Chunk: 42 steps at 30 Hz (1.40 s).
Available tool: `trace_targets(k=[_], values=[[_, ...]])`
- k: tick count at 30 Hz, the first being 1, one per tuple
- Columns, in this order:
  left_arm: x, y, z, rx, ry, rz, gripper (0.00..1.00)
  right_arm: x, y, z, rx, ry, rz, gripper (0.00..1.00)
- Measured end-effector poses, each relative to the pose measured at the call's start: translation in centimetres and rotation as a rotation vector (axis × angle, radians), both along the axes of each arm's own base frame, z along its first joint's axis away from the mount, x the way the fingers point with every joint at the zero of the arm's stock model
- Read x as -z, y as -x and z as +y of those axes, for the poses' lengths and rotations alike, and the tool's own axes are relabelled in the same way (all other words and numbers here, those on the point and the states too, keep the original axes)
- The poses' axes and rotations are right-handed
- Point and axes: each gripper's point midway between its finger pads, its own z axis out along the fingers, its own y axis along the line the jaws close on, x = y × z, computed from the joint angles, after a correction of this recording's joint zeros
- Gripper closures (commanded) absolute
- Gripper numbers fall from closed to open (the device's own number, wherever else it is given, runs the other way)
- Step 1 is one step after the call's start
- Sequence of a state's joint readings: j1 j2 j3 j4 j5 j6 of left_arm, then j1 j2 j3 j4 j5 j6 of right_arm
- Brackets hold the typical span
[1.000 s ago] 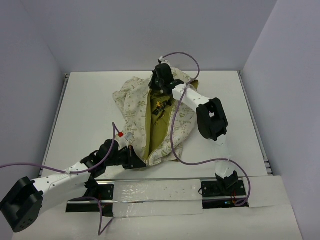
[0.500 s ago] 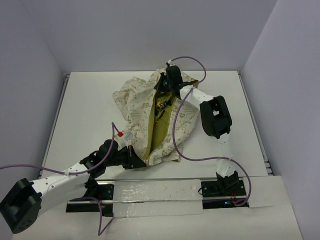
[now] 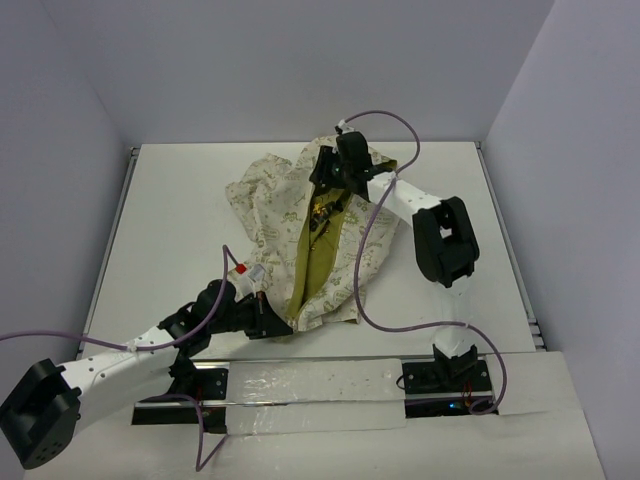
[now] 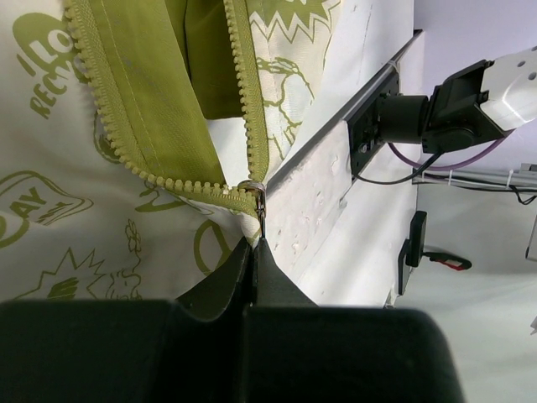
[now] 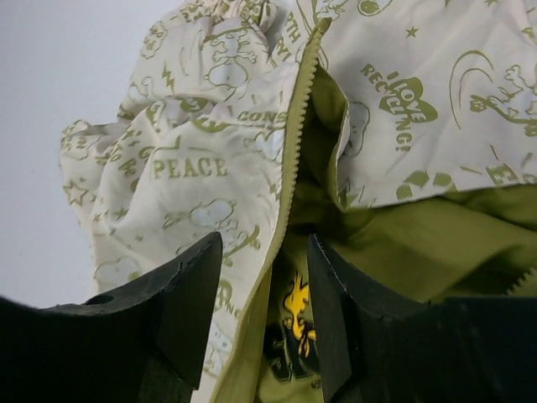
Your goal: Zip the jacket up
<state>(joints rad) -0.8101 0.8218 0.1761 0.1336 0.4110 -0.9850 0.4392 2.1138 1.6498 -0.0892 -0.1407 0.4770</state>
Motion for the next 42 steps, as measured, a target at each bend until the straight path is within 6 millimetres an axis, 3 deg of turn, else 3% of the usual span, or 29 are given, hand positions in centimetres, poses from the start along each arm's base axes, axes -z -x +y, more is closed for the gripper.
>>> trace_targets(k=[6, 9, 12, 15, 17, 21, 25, 28, 32, 42], values=[[0.1, 0.1, 0.0, 0.003, -0.005, 0.001, 1.00, -1.7, 4.4, 0.0, -0.022, 0.072, -0.033, 0.47], [0.1, 0.2, 0.1, 0.002, -0.008, 0.001, 1.00, -0.3, 7.9, 1.6, -0.062, 0.131, -0.014, 0.47], [0.1, 0.2, 0.0, 0.001, -0.008, -0.001, 1.00, 1.3, 11.6, 4.4, -0.136, 0.206, 0.007, 0.51], [0.2, 0.2, 0.0, 0.004, -0.010, -0.001, 1.00, 1.6, 14.2, 7.4, -0.214, 0.243, 0.005, 0.53], [0.2, 0.3, 0.0, 0.004, -0.011, 0.000, 1.00, 1.4, 14.9, 9.4, -0.255, 0.245, 0.001, 0.53], [0.2, 0.3, 0.1, 0.001, -0.015, -0.001, 1.00, 2.3, 13.2, 11.3, -0.256, 0.254, 0.008, 0.53], [0.1, 0.3, 0.1, -0.001, -0.012, -0.009, 1.00, 5.0, 11.8, 10.7, -0.226, 0.308, 0.057, 0.53], [0.1, 0.2, 0.1, -0.006, -0.015, -0.010, 1.00, 6.6, 12.2, 9.2, -0.211, 0.360, 0.111, 0.53], [0.2, 0.1, 0.1, -0.010, -0.017, -0.012, 1.00, 7.2, 11.9, 7.5, -0.176, 0.399, 0.125, 0.53], [0.5, 0.0, 0.4, -0.020, -0.034, -0.005, 1.00, 9.0, 14.5, 3.6, -0.174, 0.498, 0.197, 0.53]])
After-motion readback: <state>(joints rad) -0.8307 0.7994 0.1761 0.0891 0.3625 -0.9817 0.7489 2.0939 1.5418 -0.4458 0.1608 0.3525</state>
